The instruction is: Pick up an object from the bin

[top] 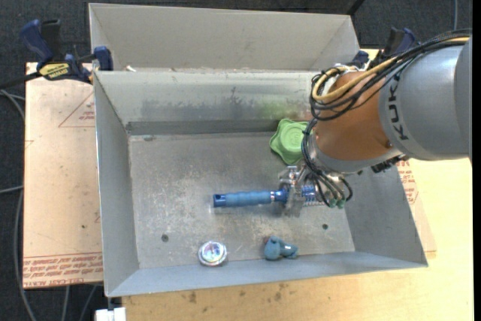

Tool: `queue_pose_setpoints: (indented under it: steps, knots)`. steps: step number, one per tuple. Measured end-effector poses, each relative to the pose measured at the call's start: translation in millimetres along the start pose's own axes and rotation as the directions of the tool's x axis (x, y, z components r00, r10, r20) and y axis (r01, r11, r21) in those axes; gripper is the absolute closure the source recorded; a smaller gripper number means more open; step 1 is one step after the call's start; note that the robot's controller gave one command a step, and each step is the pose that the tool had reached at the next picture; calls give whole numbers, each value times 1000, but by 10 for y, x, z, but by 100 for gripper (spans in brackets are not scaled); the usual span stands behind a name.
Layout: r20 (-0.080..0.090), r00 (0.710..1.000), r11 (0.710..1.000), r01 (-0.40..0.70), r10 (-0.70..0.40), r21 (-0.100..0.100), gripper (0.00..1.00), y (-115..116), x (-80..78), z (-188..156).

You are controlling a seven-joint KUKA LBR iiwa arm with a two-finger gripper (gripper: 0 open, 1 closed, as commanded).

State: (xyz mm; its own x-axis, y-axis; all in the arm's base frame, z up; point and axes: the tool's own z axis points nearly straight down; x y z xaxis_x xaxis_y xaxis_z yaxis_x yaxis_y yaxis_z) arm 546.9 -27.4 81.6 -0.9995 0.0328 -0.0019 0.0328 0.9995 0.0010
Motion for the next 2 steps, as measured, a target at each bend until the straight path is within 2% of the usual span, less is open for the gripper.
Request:
queue_pose_setpoints:
  steps: [2]
  knots:
    - [0,1000,1000,0,0,0,100,6,-3,-307]
